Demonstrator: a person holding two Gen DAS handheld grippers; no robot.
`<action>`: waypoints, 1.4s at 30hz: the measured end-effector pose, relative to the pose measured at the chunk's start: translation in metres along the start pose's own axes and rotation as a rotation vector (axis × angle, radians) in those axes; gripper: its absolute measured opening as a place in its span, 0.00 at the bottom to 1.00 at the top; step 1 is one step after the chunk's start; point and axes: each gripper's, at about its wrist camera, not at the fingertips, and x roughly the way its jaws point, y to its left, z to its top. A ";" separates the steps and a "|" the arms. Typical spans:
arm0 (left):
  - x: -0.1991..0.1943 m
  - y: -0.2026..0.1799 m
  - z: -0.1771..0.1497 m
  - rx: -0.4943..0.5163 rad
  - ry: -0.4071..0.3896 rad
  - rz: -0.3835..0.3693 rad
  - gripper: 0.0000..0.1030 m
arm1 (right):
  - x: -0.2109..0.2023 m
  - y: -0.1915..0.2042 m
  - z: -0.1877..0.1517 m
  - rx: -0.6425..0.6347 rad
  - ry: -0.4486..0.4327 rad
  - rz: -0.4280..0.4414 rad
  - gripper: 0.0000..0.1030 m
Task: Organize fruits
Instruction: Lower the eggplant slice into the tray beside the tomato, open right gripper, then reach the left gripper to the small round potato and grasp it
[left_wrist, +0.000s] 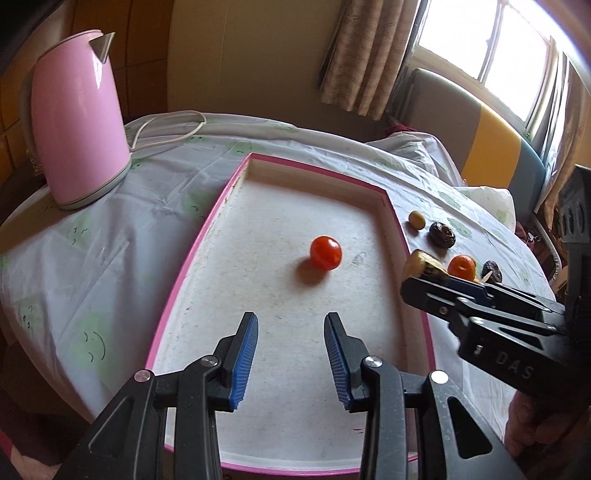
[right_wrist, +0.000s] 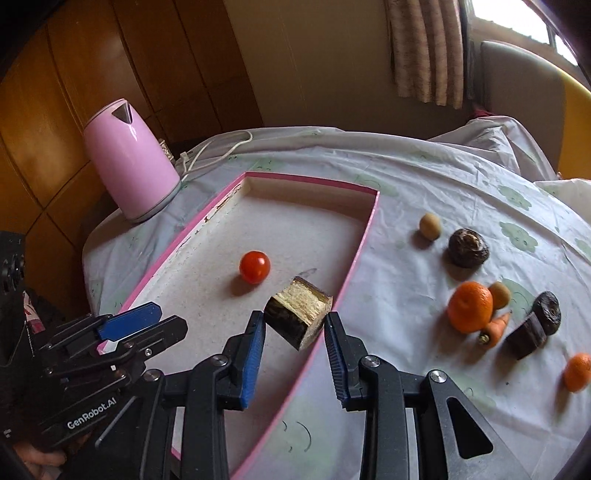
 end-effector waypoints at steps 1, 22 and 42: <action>0.000 0.001 -0.001 -0.001 0.000 0.003 0.36 | 0.004 0.003 0.001 0.000 0.003 -0.004 0.34; -0.003 -0.024 -0.007 0.058 0.018 -0.041 0.36 | -0.069 -0.040 -0.036 0.115 -0.216 -0.296 0.85; 0.005 -0.086 0.004 0.212 0.064 -0.154 0.36 | -0.110 -0.162 -0.114 0.447 -0.133 -0.462 0.56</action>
